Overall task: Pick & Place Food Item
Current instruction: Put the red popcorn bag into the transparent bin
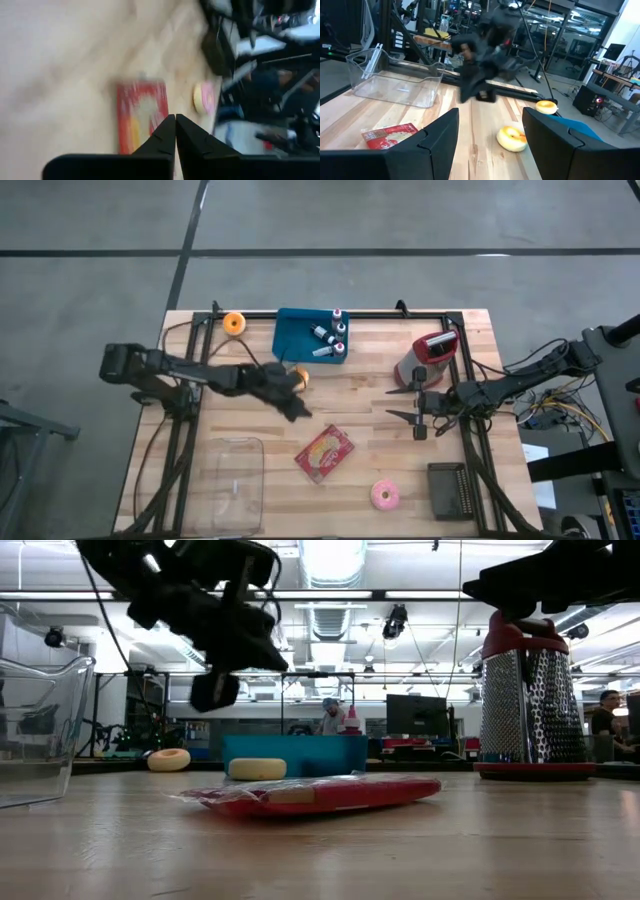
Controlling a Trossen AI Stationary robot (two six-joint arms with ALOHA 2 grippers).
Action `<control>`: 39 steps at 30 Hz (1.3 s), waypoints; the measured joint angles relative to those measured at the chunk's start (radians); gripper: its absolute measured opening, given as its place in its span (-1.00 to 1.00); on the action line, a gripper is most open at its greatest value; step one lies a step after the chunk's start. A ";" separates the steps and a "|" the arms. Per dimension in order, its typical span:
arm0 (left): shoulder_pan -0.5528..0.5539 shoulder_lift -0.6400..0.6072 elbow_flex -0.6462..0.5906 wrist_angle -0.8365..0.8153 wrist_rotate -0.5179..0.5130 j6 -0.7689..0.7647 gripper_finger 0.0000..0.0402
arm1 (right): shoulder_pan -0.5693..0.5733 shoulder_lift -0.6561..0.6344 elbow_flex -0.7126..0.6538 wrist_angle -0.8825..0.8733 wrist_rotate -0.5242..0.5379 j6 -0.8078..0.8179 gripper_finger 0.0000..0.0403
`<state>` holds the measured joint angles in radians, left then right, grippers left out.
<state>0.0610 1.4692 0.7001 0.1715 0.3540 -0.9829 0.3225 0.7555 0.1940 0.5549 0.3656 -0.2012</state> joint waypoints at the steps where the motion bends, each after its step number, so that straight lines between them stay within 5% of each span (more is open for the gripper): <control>1: -0.013 0.013 0.001 0.001 0.003 -0.033 -0.94 | 0.000 0.000 0.000 0.000 0.000 0.000 0.08; 11: -0.036 0.106 0.108 -0.003 -0.078 -0.090 -0.93 | 0.000 0.000 0.000 0.000 0.000 0.000 0.08; 19: -0.043 0.231 0.235 -0.255 -0.060 -0.100 -0.98 | 0.000 0.000 0.000 0.000 0.000 0.000 0.08; 24: -0.048 0.247 0.257 -0.259 -0.053 -0.100 -0.96 | 0.000 0.000 0.000 0.000 0.000 0.000 0.08; 39: -0.073 0.258 0.246 -0.248 -0.061 -0.151 0.02 | 0.000 0.000 0.000 0.000 0.000 0.000 0.08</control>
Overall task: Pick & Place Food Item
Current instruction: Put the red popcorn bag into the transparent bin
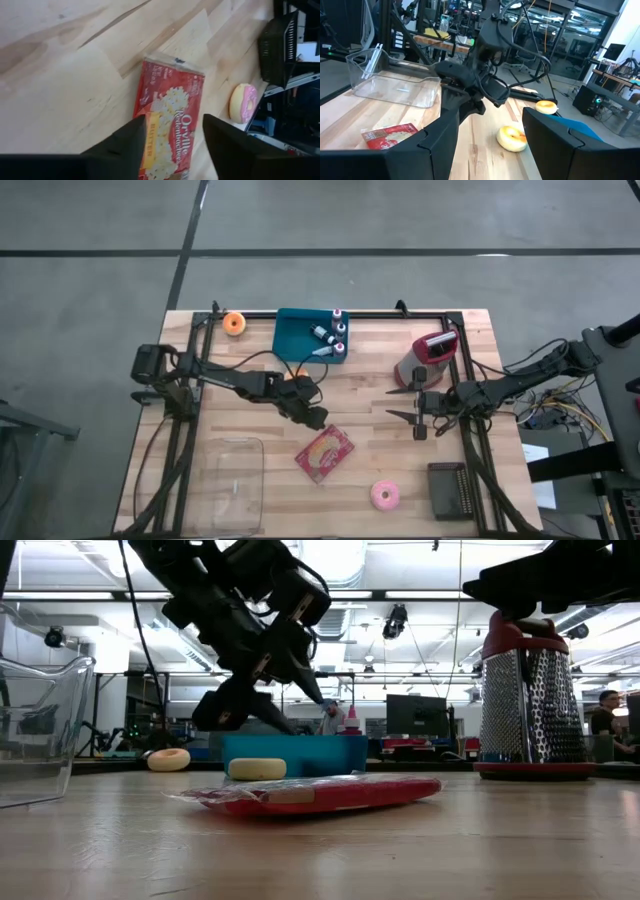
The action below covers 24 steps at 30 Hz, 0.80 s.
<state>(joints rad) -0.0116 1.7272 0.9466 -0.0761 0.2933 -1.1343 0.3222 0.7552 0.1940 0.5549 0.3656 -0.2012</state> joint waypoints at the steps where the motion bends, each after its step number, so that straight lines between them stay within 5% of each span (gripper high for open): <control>1: 0.000 0.006 0.000 0.001 0.005 0.000 0.06 | 0.000 0.000 0.000 0.000 0.000 0.000 0.08; 13: -0.009 0.144 0.024 0.000 0.078 -0.049 0.19 | 0.000 0.000 0.000 0.000 0.000 0.000 0.08; 24: -0.009 0.149 0.026 0.001 0.077 -0.056 0.19 | 0.000 0.000 0.000 0.000 0.000 0.000 0.08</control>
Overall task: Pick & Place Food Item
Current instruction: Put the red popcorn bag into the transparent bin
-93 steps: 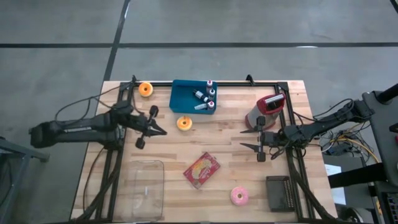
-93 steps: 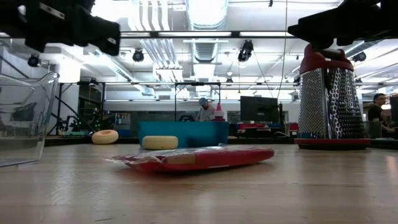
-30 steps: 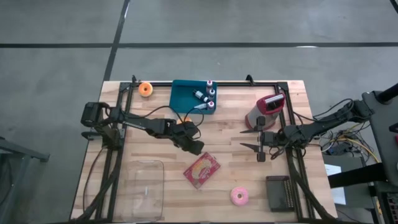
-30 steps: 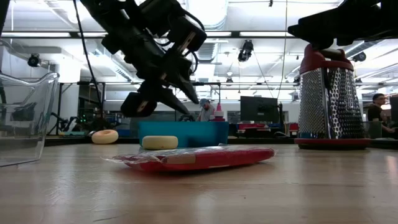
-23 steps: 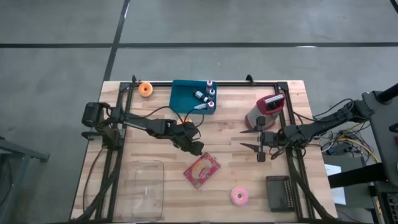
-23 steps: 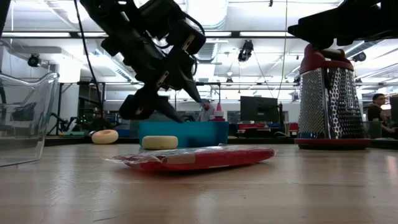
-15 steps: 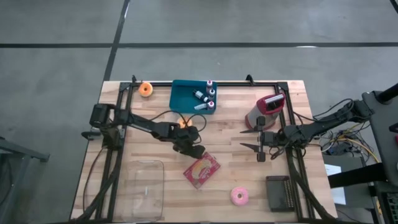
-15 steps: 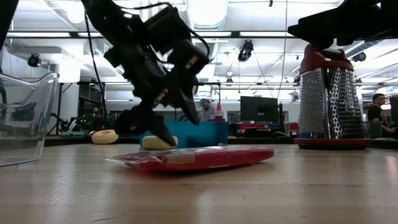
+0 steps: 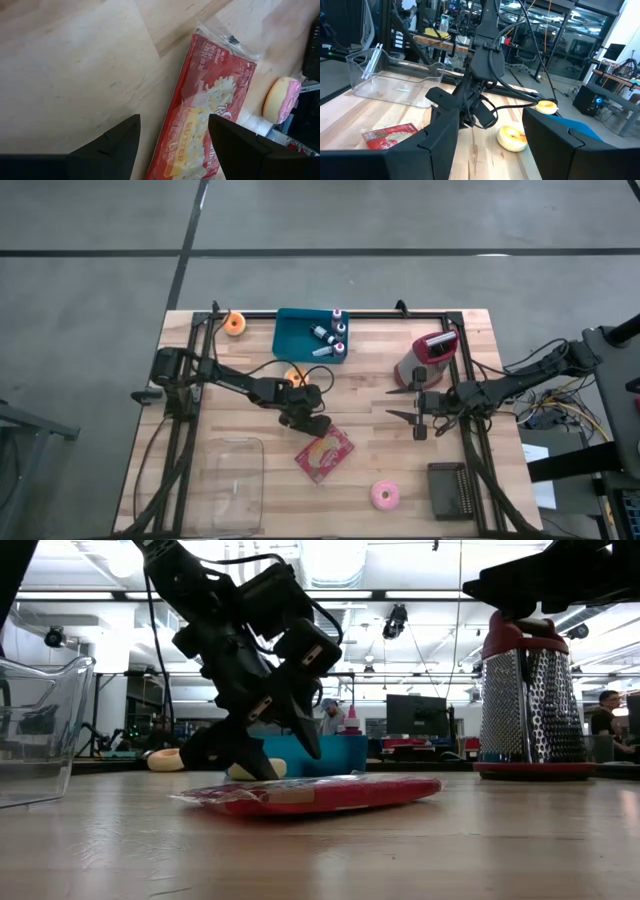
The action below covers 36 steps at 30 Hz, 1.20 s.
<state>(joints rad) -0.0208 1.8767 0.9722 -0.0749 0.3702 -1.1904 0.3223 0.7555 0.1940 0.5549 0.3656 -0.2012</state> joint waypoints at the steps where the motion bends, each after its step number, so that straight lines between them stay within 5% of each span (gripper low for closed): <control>1: -0.001 0.000 0.000 0.000 0.000 0.000 0.19 | 0.000 0.000 0.000 0.000 0.000 0.000 0.08; 22: -0.015 0.141 0.110 0.023 0.070 0.023 0.13 | 0.000 0.000 0.000 -0.003 0.000 0.000 0.08; 36: -0.014 0.142 0.105 0.002 0.041 0.050 -0.61 | 0.000 0.000 0.000 -0.004 0.000 0.000 0.08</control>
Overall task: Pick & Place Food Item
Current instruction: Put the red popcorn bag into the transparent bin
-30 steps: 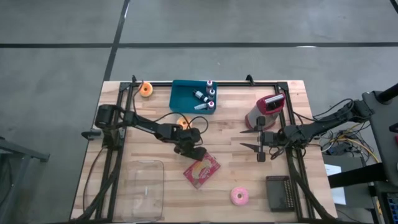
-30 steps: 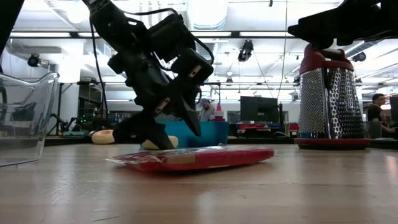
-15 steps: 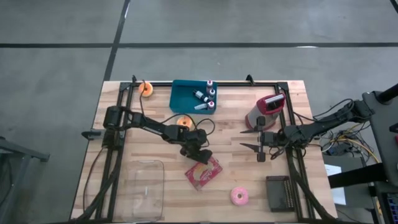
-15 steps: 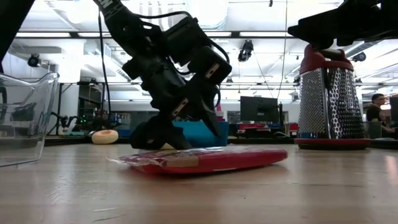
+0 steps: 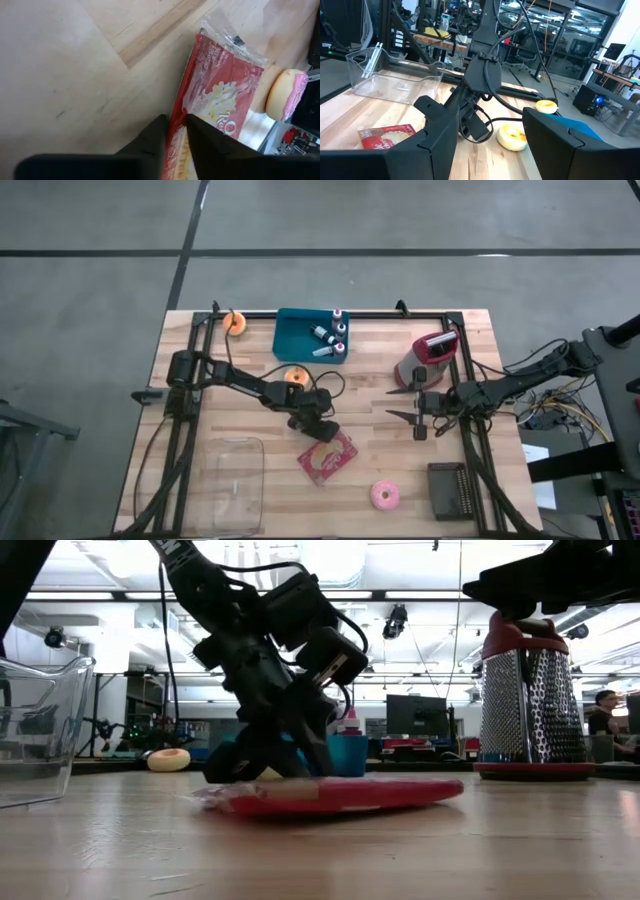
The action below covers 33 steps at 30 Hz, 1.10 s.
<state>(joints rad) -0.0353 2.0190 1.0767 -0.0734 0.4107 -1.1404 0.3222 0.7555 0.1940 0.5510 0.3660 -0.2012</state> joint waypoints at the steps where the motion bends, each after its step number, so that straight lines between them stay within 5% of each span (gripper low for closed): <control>1: 0.000 0.000 0.000 0.000 0.000 0.000 -0.66 | 0.000 0.000 0.000 0.000 0.000 0.000 0.08; 7: 0.000 0.002 0.000 0.009 -0.009 0.007 -0.96 | 0.000 0.000 0.000 0.000 0.000 0.000 0.08; 24: 0.005 -0.005 0.007 0.009 -0.026 0.049 -0.99 | 0.000 0.000 0.000 0.000 0.000 0.000 0.08; 33: 0.007 -0.165 0.003 -0.108 -0.219 0.140 -1.00 | 0.000 0.000 0.000 0.001 0.000 0.000 0.08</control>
<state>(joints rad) -0.0278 1.8544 1.0802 -0.1815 0.1913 -1.0002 0.3225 0.7551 0.1944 0.5518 0.3656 -0.2012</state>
